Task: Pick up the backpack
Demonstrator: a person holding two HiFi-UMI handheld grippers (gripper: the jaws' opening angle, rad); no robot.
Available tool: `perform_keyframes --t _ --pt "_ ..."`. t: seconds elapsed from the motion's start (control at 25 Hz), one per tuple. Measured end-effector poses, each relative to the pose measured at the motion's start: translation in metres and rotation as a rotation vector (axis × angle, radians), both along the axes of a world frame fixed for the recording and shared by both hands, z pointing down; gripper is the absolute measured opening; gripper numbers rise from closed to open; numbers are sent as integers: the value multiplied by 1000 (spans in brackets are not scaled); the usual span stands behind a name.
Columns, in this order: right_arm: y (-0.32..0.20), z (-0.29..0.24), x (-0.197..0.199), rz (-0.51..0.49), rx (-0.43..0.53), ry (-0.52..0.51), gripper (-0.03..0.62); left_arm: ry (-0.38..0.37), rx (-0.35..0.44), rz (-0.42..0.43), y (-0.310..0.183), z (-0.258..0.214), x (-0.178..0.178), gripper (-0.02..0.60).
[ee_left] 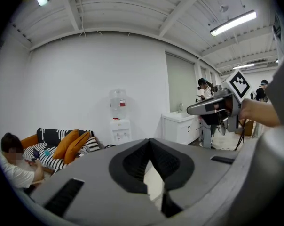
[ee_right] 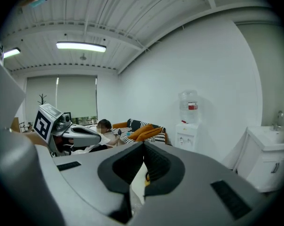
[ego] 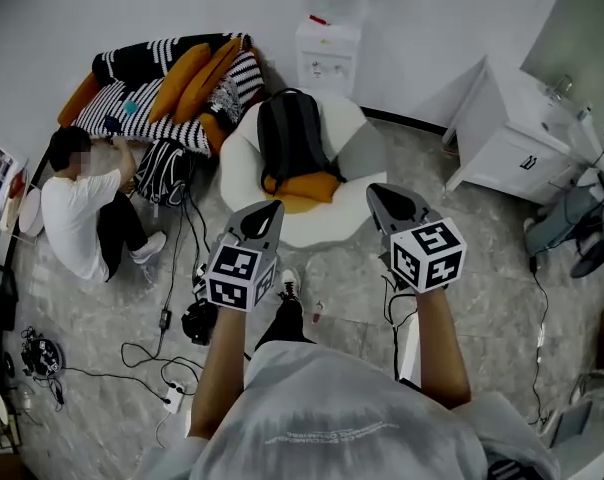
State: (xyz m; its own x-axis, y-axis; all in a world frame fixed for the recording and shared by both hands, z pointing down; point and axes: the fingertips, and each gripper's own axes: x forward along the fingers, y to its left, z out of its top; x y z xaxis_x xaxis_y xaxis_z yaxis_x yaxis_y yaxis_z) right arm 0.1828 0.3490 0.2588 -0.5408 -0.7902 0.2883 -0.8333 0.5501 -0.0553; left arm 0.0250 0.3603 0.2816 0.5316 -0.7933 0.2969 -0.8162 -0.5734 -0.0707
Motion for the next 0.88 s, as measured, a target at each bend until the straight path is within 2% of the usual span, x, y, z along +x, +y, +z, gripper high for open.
perform_keyframes --t 0.48,0.88 --pt "-120 -1 -34 24 -40 8 0 12 -30 15 -126 1 -35 -2" --pt "-190 14 -56 31 -106 18 0 19 -74 17 -197 14 -58 -2"
